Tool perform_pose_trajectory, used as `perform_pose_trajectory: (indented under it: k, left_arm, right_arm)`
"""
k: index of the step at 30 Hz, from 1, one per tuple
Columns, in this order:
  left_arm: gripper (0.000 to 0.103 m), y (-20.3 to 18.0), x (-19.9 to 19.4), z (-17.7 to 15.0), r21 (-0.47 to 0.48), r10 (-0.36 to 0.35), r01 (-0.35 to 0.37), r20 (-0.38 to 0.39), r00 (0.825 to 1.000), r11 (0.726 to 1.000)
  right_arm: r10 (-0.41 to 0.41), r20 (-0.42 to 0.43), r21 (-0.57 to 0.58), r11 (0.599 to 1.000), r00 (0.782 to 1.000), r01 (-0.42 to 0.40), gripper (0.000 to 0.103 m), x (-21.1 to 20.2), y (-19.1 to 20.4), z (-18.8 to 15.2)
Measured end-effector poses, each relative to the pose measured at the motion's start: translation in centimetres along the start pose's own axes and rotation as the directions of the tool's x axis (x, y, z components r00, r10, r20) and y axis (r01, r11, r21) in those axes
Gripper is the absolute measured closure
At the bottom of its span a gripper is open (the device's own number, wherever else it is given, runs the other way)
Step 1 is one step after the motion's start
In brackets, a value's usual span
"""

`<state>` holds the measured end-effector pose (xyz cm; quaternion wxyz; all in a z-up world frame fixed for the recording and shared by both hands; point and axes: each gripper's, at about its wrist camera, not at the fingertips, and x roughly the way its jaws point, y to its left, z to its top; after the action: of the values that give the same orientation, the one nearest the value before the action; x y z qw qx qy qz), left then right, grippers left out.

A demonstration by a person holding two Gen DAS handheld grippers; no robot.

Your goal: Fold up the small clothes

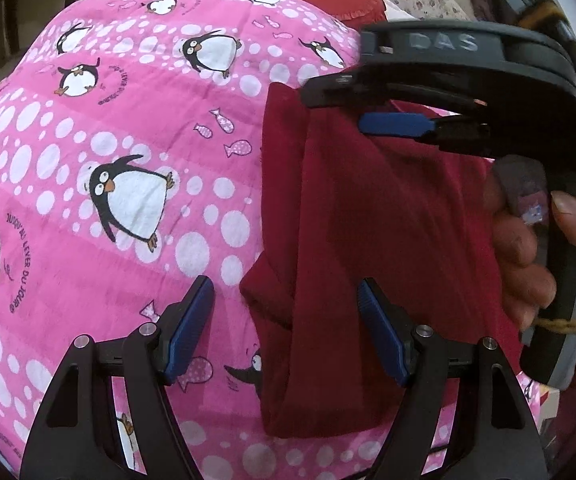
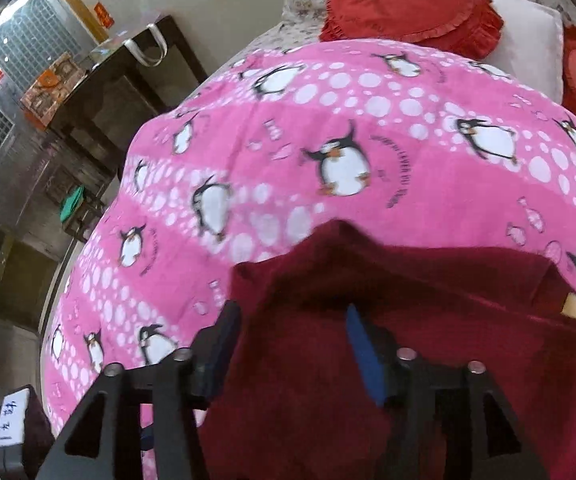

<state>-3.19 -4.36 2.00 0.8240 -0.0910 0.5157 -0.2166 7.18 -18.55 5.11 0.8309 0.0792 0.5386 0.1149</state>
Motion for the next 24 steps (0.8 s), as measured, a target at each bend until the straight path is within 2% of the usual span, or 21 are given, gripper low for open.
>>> perform_pose_trajectory:
  k: [1, 4, 7, 8, 10, 12, 15, 18, 24]
  left_arm:
    - [0.028, 0.2, -0.1, -0.2, -0.008, -0.006, 0.006, 0.002, 1.000, 1.000]
    - [0.028, 0.9, -0.5, -0.6, -0.019, -0.016, 0.016, 0.006, 1.000, 1.000]
    - [0.028, 1.1, -0.8, -0.8, -0.010, -0.014, 0.014, 0.008, 1.000, 1.000]
    - [0.028, 1.2, -0.9, -0.8, -0.007, -0.013, 0.013, 0.007, 1.000, 1.000]
    - [0.028, 1.6, -1.1, -0.5, -0.002, -0.014, 0.014, 0.007, 1.000, 1.000]
    - [0.028, 1.9, -1.3, -0.2, 0.002, -0.014, 0.014, 0.019, 1.000, 1.000]
    - [0.028, 1.9, -1.7, 0.6, 0.013, -0.030, 0.030, 0.048, 0.998, 0.999]
    - [0.028, 1.4, -1.8, 1.6, 0.025, -0.055, 0.053, 0.071, 0.996, 0.998]
    - [0.028, -0.7, -0.1, 3.2, 0.059, -0.029, 0.027, 0.036, 0.999, 0.998]
  right_arm:
    - [-0.021, -0.011, -0.014, 1.000, 1.000, 0.021, 0.036, 0.4, 0.6, 0.0]
    - [-0.165, -0.043, -0.102, 0.982, 0.985, 0.160, 0.031, 2.2, 2.9, -0.2]
    - [-0.284, -0.051, -0.182, 0.945, 0.957, 0.271, 0.023, 4.3, 4.6, -0.5]
    - [-0.308, -0.047, -0.202, 0.935, 0.950, 0.293, 0.023, 4.6, 4.9, -0.7]
    - [-0.331, -0.020, -0.225, 0.921, 0.943, 0.319, 0.037, 4.5, 5.3, -1.1]
    - [-0.263, -0.009, -0.204, 0.945, 0.965, 0.256, 0.066, 3.0, 4.4, -1.3]
    - [-0.079, -0.014, -0.077, 0.994, 0.997, 0.078, 0.087, 0.2, 1.4, -1.2]
    - [0.006, 0.005, -0.015, 1.000, 1.000, -0.006, 0.088, -1.3, -0.2, -1.4]
    - [0.012, 0.018, -0.022, 1.000, 1.000, -0.012, 0.088, -2.2, -0.4, -1.7]
